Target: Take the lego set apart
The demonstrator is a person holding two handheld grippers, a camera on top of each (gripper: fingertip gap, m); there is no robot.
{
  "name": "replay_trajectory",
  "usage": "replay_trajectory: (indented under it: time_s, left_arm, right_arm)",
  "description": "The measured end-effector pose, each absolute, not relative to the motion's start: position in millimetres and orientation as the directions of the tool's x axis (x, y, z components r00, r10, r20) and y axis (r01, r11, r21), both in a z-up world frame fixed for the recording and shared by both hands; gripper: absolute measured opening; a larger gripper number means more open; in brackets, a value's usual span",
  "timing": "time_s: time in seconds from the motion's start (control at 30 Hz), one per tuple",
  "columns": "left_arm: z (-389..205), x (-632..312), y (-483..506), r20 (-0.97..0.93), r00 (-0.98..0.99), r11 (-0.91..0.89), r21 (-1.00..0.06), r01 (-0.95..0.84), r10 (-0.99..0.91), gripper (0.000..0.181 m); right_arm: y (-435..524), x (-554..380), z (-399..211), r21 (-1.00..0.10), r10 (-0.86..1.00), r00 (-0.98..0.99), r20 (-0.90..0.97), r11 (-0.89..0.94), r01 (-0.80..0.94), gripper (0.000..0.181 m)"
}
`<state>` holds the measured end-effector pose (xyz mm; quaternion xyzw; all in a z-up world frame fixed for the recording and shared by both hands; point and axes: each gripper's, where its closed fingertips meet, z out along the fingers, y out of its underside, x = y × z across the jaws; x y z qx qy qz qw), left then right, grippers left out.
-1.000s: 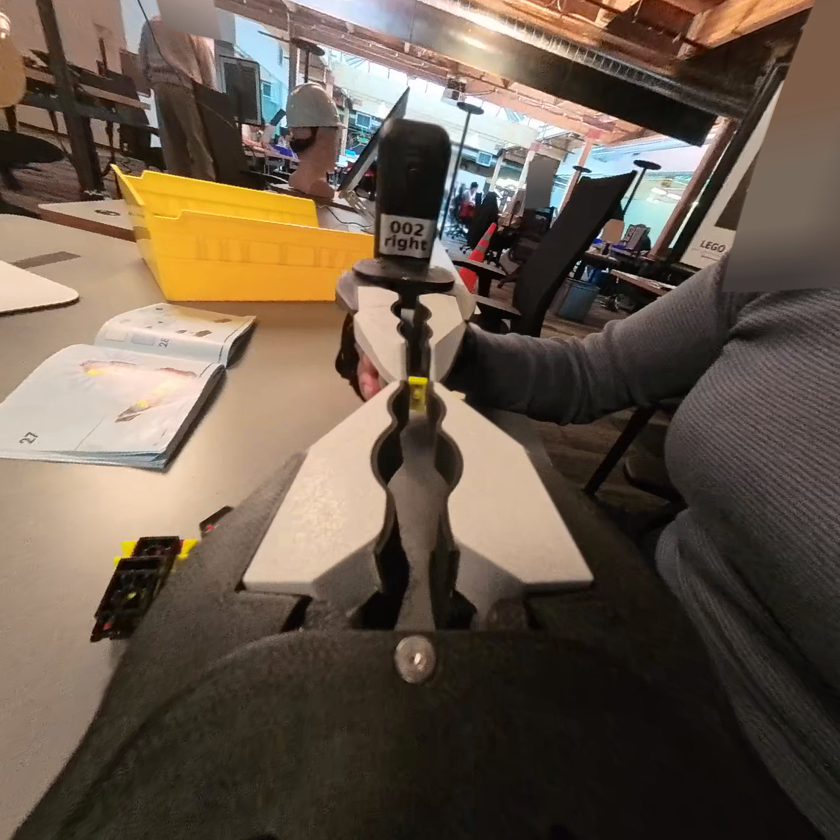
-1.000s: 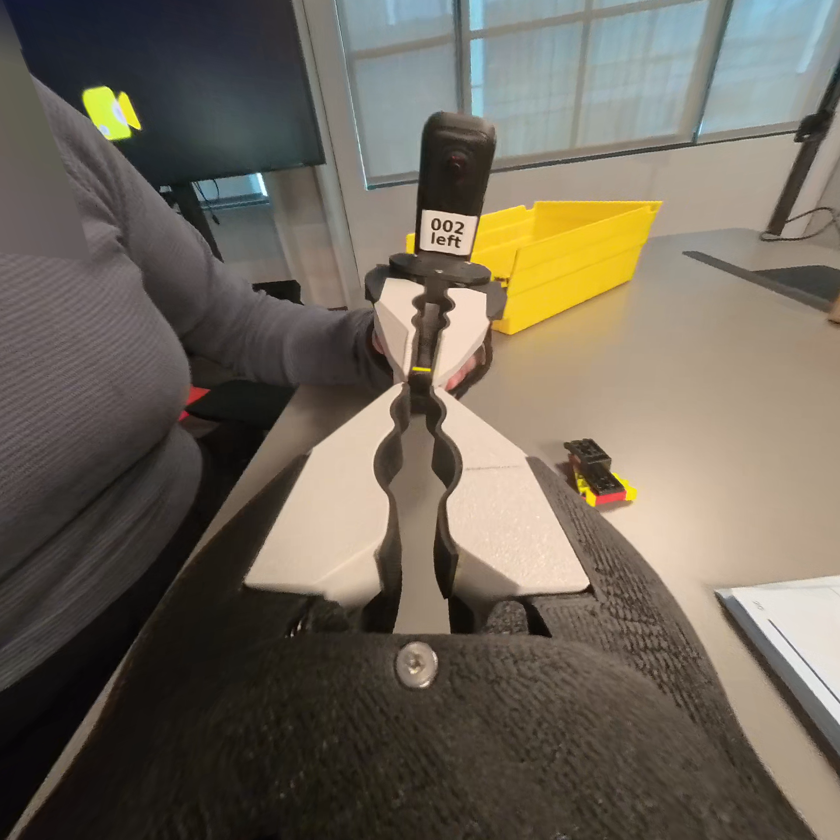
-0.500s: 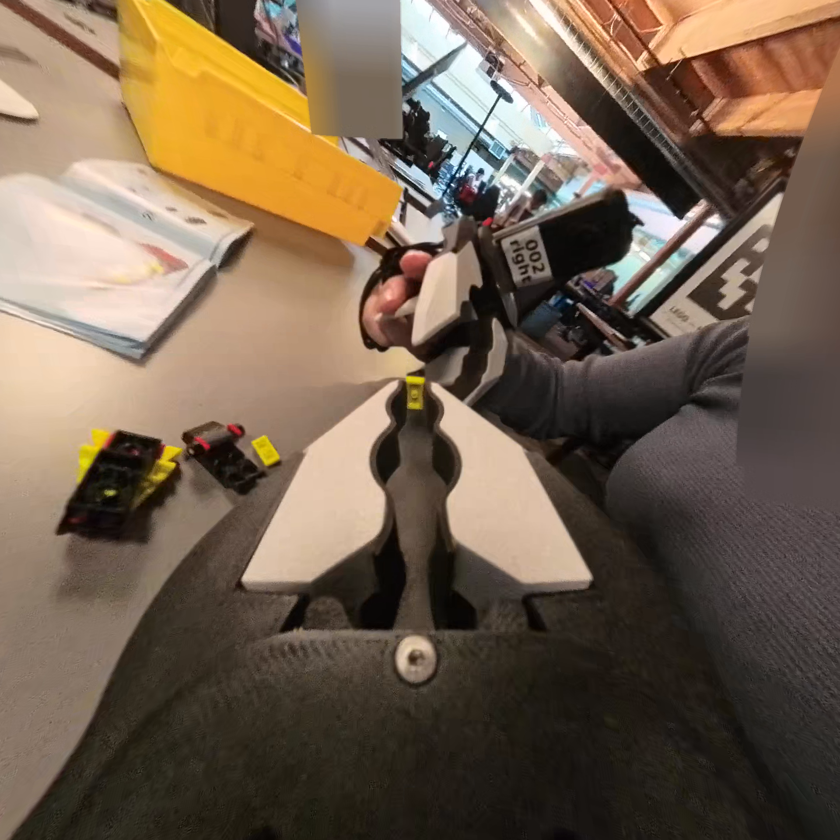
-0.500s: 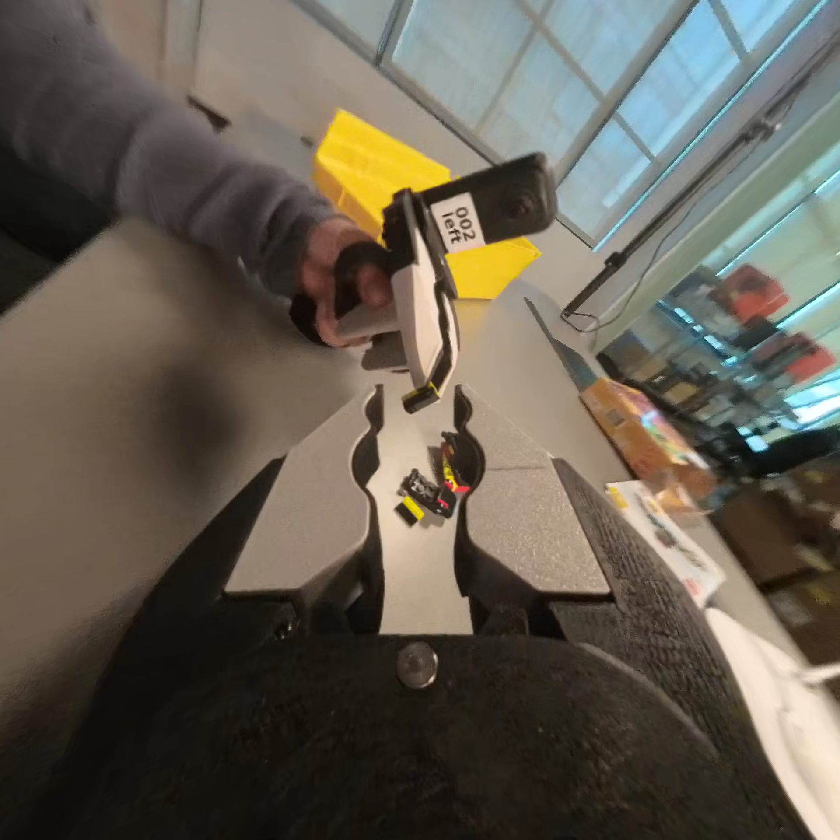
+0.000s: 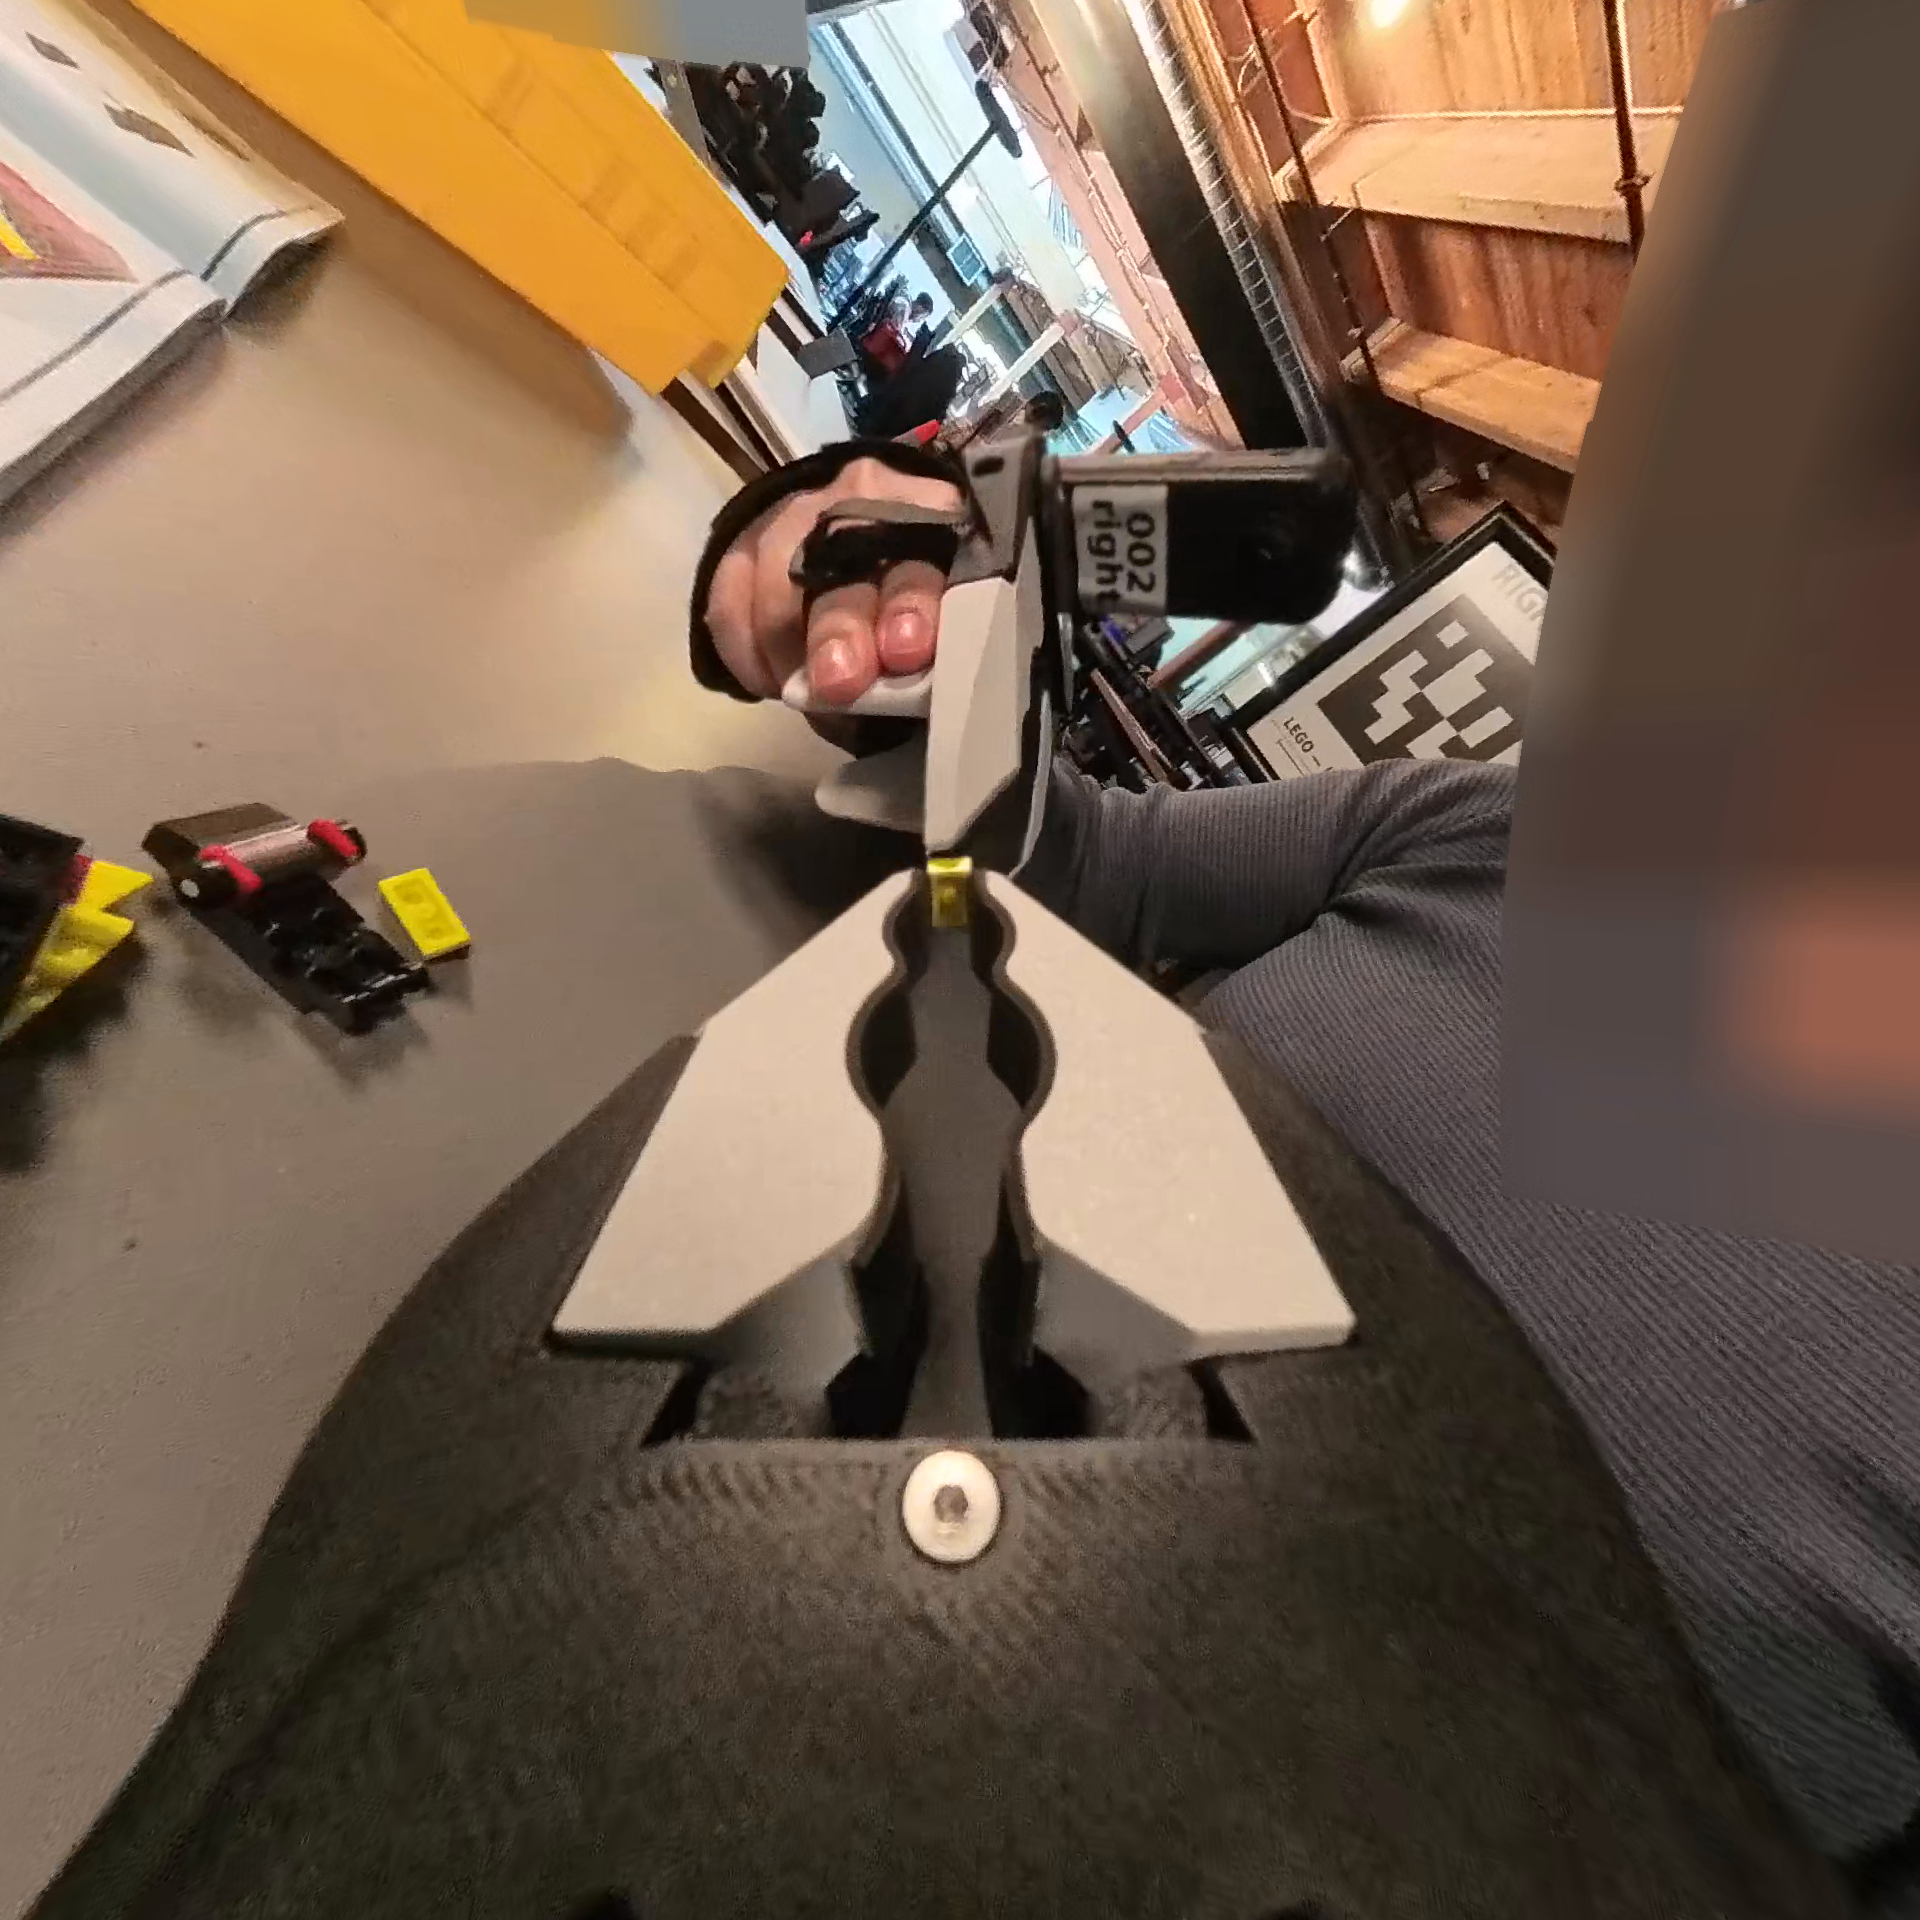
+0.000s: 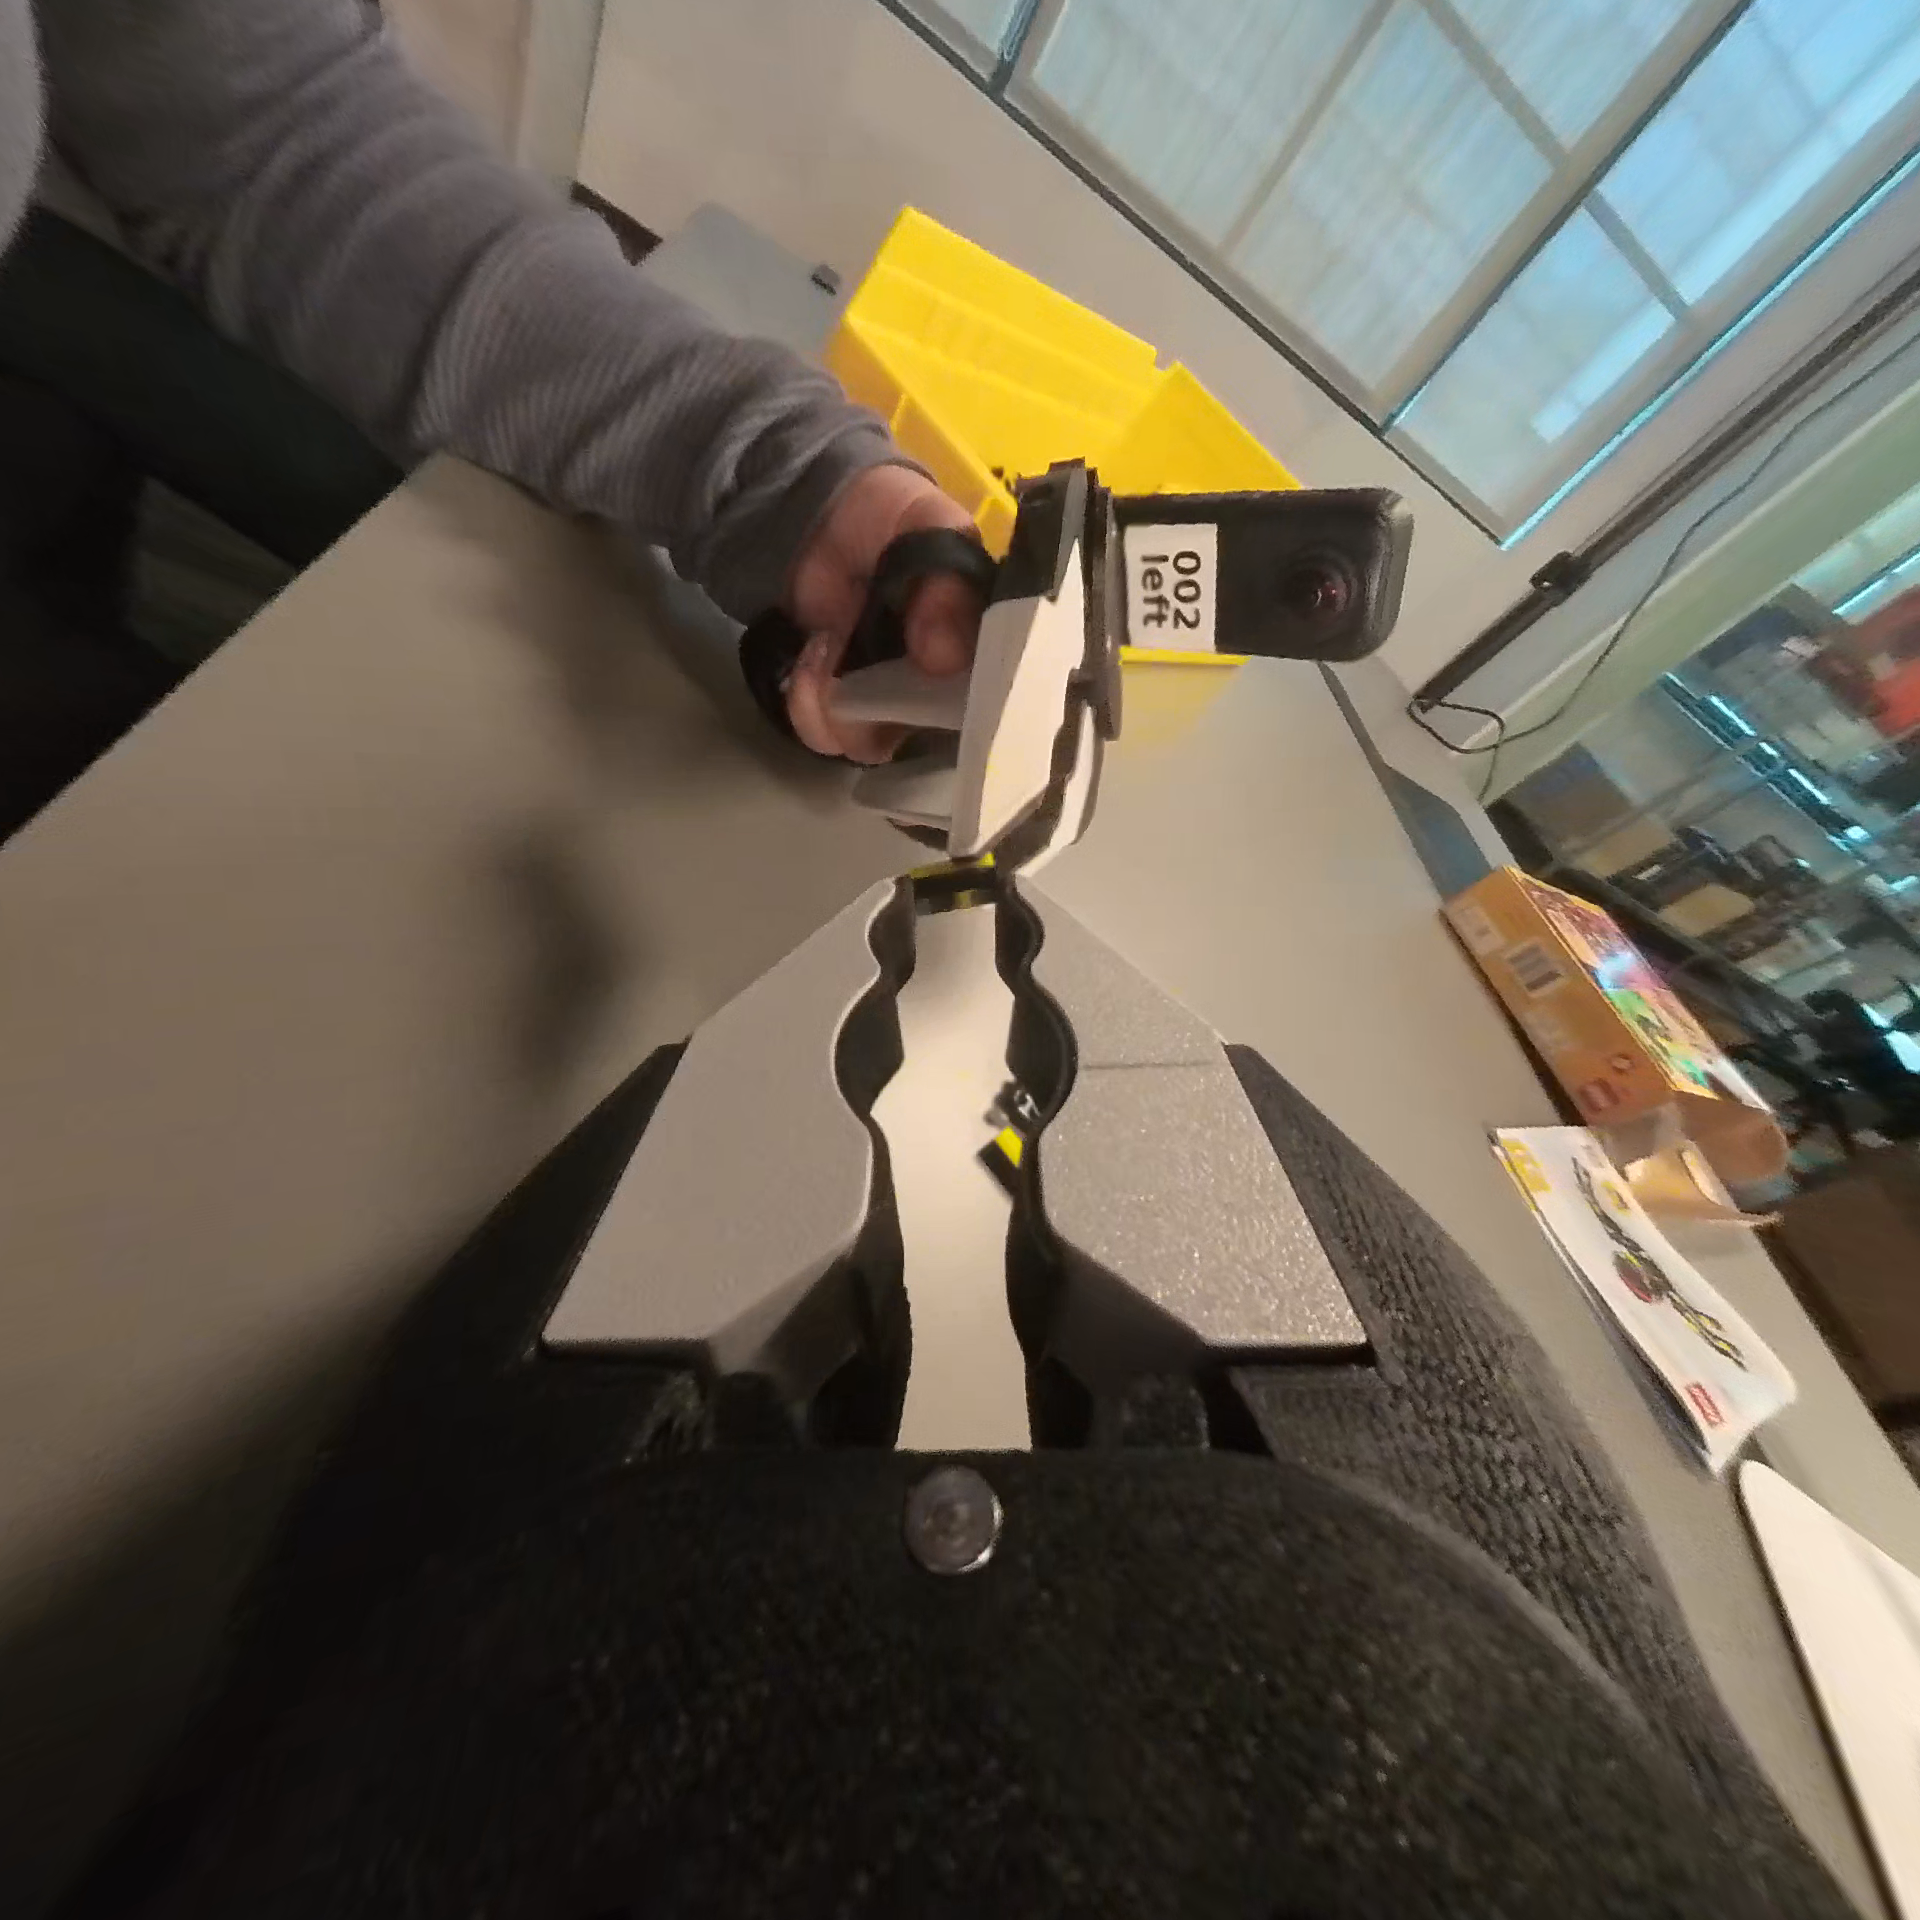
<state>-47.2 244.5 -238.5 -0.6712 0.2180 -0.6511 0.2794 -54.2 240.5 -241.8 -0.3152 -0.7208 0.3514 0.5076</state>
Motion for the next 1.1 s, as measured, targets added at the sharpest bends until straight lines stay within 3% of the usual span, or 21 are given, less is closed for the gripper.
replay_trajectory:
  time_s: [0.07, 0.17, 0.33, 0.43, 0.57, 0.7, 0.8, 0.97, 1.1]
  left_arm:
    - [-237, -54, 243, 0.752, 0.047, -0.749, -0.659, 0.068, -0.658, 0.005]
    - [-220, -95, 259, 0.761, 0.052, -0.734, -0.639, 0.231, -0.646, 0.003]
    - [-216, -79, 259, 0.576, 0.278, -0.567, -0.815, 0.12, -0.768, 0.006]
    - [-179, -98, 256, 0.467, 0.464, -0.43, -0.882, 0.191, -0.752, 0.006]
    - [-140, -200, 241, 0.359, 0.813, -0.257, -0.929, 0.265, -0.459, 0.006]
    - [-156, -325, 221, 0.133, 0.991, -0.303, -0.945, 0.12, -0.024, 0.006]
    - [-208, -367, 216, 0.119, 0.991, -0.563, -0.815, 0.136, 0.067, 0.006]
    - [-268, -395, 216, 0.122, 0.983, -0.766, -0.616, 0.183, 0.137, 0.006]
    - [-286, -401, 208, 0.094, 0.98, -0.845, -0.497, 0.198, 0.174, 0.034]
  right_arm:
    - [246, -48, -233, -0.854, 0.836, -0.262, 0.481, 0.515, 0.075, 0.013]
    - [275, -26, -203, -0.92, 0.907, -0.165, 0.388, 0.392, -0.013, 0.013]
    - [292, -39, -232, -0.927, 0.927, -0.123, 0.353, 0.365, 0.087, 0.013]
    - [309, -41, -239, -0.908, 0.915, -0.021, 0.403, 0.403, 0.116, 0.013]
    - [326, -41, -238, -0.901, 0.899, 0.089, 0.429, 0.418, 0.121, 0.014]
    - [332, -44, -239, -0.893, 0.887, 0.128, 0.443, 0.425, 0.15, 0.014]
    - [328, -48, -241, -0.886, 0.884, 0.112, 0.454, 0.436, 0.156, 0.014]
    - [324, -51, -245, -0.877, 0.881, 0.08, 0.466, 0.449, 0.169, 0.014]
    - [320, -53, -246, -0.875, 0.881, 0.058, 0.469, 0.455, 0.168, 0.013]
